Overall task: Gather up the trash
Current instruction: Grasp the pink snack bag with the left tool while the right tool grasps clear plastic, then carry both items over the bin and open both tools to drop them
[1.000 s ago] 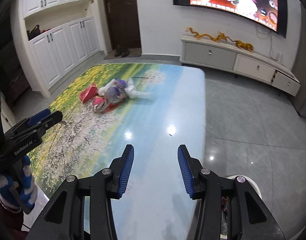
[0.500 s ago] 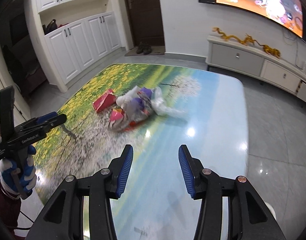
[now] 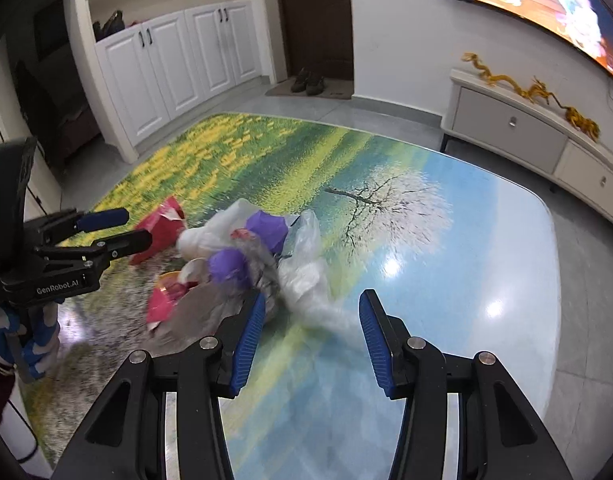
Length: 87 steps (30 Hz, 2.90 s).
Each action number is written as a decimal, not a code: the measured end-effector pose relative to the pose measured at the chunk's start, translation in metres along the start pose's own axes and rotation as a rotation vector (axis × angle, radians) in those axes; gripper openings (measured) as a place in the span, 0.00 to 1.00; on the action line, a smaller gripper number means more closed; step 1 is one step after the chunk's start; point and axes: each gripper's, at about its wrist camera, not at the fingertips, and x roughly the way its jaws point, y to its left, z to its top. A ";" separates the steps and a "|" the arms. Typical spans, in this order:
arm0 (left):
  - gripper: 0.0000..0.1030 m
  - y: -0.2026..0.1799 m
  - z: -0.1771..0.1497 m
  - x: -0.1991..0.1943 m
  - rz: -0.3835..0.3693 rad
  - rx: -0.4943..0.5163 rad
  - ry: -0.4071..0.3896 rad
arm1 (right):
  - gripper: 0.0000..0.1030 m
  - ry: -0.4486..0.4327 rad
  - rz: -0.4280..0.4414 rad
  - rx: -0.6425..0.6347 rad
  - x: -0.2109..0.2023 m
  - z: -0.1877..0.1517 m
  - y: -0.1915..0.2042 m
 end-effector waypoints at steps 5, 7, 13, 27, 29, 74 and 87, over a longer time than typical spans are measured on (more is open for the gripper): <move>0.58 0.001 0.001 0.017 -0.019 -0.006 0.039 | 0.44 0.040 0.014 -0.005 0.016 -0.001 -0.009; 0.53 0.001 0.000 0.018 -0.019 -0.007 0.037 | 0.33 0.043 0.028 0.000 0.016 -0.005 -0.012; 0.29 0.001 -0.009 0.004 -0.036 -0.022 0.030 | 0.24 0.023 0.064 0.037 -0.007 -0.028 -0.015; 0.27 -0.051 -0.063 -0.115 0.023 0.032 -0.110 | 0.23 -0.068 0.071 0.140 -0.117 -0.111 -0.004; 0.27 -0.070 -0.070 -0.132 0.033 0.059 -0.133 | 0.23 -0.087 0.058 0.156 -0.135 -0.122 -0.006; 0.30 -0.475 -0.131 -0.092 -0.311 0.698 0.002 | 0.26 -0.070 -0.250 0.735 -0.220 -0.371 -0.210; 0.33 -0.514 -0.142 -0.067 -0.414 0.719 0.046 | 0.41 -0.040 -0.276 0.826 -0.205 -0.390 -0.234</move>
